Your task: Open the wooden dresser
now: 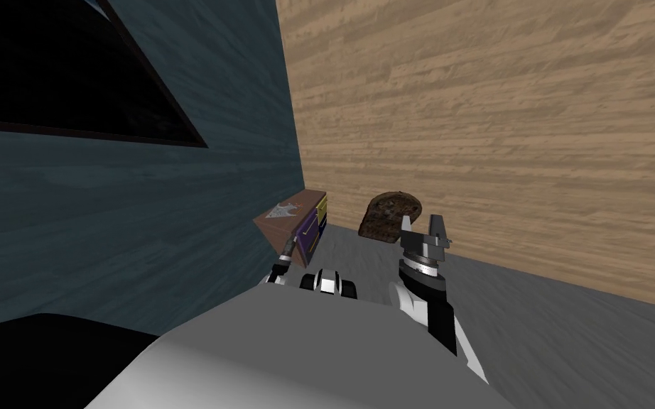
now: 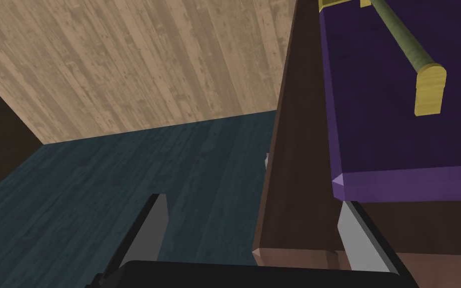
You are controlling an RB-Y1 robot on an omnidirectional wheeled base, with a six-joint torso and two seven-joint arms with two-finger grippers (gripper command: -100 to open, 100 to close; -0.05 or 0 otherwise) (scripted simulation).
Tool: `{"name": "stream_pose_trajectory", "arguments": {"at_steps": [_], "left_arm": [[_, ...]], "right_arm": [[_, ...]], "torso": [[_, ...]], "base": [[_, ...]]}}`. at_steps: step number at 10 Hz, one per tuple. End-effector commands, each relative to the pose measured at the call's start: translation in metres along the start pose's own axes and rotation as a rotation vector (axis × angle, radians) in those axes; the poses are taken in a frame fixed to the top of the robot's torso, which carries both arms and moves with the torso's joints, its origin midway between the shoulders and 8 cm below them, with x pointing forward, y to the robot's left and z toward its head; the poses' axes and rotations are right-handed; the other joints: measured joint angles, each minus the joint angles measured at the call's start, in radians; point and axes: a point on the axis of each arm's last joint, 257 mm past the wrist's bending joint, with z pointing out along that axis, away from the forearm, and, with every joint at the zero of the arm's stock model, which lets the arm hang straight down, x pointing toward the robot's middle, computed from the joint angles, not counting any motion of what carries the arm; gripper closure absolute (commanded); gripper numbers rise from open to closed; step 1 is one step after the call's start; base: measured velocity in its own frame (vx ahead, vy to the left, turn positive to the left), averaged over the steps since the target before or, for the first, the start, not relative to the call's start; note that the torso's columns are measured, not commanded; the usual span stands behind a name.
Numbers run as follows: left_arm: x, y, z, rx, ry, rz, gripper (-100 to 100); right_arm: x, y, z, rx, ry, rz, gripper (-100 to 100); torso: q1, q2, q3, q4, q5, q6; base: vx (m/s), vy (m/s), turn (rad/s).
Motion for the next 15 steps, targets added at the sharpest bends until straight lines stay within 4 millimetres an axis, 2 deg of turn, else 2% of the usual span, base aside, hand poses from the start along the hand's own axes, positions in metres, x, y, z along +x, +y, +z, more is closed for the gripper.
{"name": "stream_pose_trajectory", "arguments": {"at_steps": [1,4,8,15], "left_arm": [[0.006,0.017,-0.007,-0.031,0.007,-0.005,-100],[0.016,0.036,-0.016,-0.068,0.018,-0.012,-100],[0.026,0.06,-0.03,-0.12,0.031,-0.02,-100],[0.044,0.087,-0.049,-0.183,0.051,-0.033,-100]], "right_arm": [[0.0,0.0,0.0,0.0,0.0,0.0,0],[0.0,0.0,0.0,0.0,0.0,0.0,0],[0.0,0.0,0.0,0.0,0.0,0.0,0],[0.0,0.0,0.0,0.0,0.0,0.0,0]], "torso": [[0.0,-0.001,-0.001,0.0,0.0,0.001],[0.001,-0.002,-0.001,0.0,0.0,0.0],[0.007,-0.018,-0.007,-0.005,0.006,0.007],[0.007,-0.027,-0.011,-0.007,0.008,0.012]], "base": [[0.038,0.027,-0.096],[0.044,0.039,-0.087],[0.034,0.037,-0.069],[0.023,0.026,-0.055]]}}
